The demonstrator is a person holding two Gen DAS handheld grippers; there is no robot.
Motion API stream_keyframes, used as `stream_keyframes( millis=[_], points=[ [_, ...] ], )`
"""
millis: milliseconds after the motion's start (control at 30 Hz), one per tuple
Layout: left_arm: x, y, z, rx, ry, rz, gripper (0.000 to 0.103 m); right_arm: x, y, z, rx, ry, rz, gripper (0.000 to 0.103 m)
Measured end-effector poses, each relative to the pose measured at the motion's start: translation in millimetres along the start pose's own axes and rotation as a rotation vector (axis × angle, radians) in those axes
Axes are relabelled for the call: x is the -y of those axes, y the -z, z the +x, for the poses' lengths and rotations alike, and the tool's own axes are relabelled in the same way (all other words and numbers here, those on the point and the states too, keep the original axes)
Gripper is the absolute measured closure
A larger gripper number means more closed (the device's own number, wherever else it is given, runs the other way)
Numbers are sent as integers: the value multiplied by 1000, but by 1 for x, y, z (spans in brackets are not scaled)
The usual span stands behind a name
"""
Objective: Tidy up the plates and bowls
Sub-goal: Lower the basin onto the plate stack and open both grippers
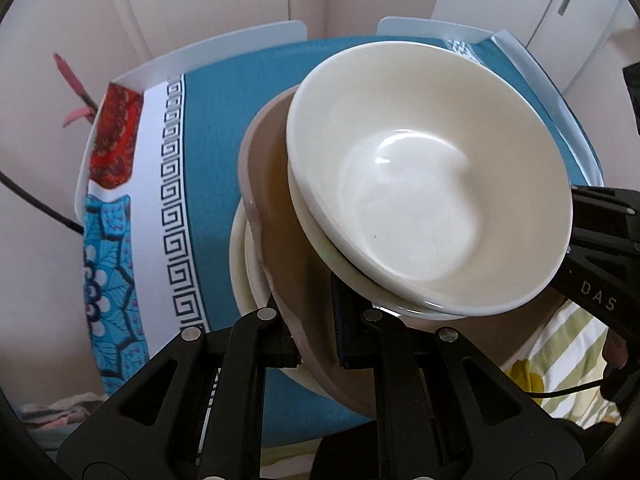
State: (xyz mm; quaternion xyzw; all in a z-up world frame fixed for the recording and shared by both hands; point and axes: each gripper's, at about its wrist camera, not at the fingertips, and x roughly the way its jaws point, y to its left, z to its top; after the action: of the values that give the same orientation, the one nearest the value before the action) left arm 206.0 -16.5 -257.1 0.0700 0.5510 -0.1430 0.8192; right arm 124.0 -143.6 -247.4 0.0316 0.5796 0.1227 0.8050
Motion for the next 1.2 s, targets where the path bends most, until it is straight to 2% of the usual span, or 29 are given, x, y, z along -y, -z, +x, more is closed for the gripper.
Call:
stream_keyframes(
  millis=[300,533,600,867,1000,1200],
  points=[
    [-1,3,5,-38,7,-13,94,0,1,2,-16,7,39,95],
    [-13,-7,8,-198,96,-97,93,-2,-8,5,-145,2,84,95],
    [-14,-8,7,-220,97,-102,93,-1,-9,6,-177,-2,101,95],
    [-10,-8,-2,-268,116,-93,90,2,-11,-7,-238,-1,137,93],
    [-12,-6,-11,-277,120,-108,89,10,-7,-23,-237,-12,180,93],
    [-10,0,-35,-250,101,-105,83,10,-1,-44,-207,-14,195,93]
  ],
)
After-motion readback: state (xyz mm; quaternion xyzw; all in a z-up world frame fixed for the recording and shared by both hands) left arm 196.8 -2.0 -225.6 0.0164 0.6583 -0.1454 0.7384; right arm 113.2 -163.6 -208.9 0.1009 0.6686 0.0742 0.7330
